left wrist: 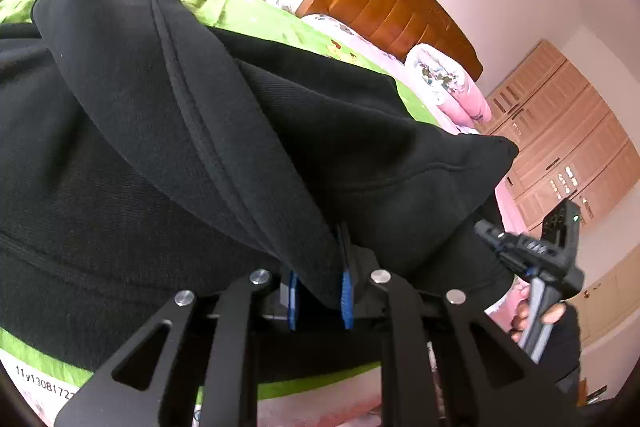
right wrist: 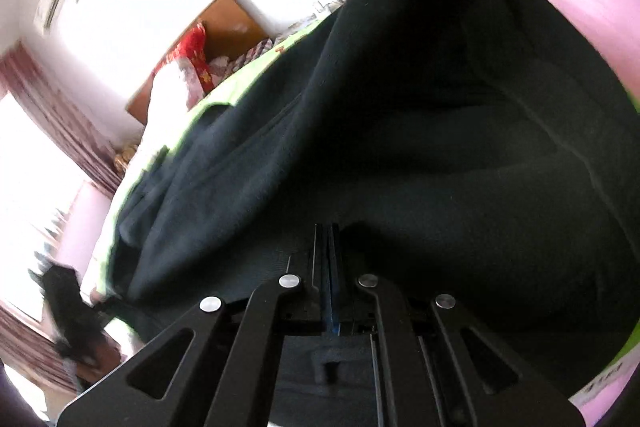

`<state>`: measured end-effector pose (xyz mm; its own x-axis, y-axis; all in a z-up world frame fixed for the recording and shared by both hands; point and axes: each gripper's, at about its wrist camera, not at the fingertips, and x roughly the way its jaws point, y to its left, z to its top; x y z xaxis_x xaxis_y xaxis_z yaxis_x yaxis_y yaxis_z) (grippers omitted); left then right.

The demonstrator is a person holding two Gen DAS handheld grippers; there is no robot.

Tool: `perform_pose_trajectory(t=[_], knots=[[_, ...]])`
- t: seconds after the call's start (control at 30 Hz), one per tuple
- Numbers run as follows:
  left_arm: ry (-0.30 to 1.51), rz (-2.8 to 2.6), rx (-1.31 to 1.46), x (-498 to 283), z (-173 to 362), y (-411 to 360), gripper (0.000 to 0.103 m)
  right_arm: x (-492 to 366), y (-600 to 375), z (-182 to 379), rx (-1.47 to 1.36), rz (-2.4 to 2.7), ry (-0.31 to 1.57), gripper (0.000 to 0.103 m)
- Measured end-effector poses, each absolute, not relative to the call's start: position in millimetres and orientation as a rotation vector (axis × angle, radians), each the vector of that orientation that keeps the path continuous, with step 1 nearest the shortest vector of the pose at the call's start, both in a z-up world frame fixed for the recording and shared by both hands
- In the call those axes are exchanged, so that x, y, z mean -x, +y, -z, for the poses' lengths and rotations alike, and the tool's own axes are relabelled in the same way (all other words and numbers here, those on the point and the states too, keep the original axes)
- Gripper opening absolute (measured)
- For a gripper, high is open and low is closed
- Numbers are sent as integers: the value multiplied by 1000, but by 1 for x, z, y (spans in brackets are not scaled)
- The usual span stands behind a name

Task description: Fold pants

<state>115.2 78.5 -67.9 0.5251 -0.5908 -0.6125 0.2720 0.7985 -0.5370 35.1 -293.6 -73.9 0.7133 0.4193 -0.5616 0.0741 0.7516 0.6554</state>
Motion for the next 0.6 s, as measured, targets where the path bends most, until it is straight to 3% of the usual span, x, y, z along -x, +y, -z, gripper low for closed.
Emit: perform_pose_trajectory(t=[0.07,0.33,0.5,0.6], knots=[[864,533,393,-103,69,82,18,-31,-307,73,-852,-265,697,6],[837,527,369,-93,69,74,18,-45,-335,64,-966,-219,595,8],[840,527,375,-92,68,76,19,-69,-320,78,-781,-36,854,8],[841,526,374,-91,68,75,20,-72,-311,81,-749,-37,853,7]])
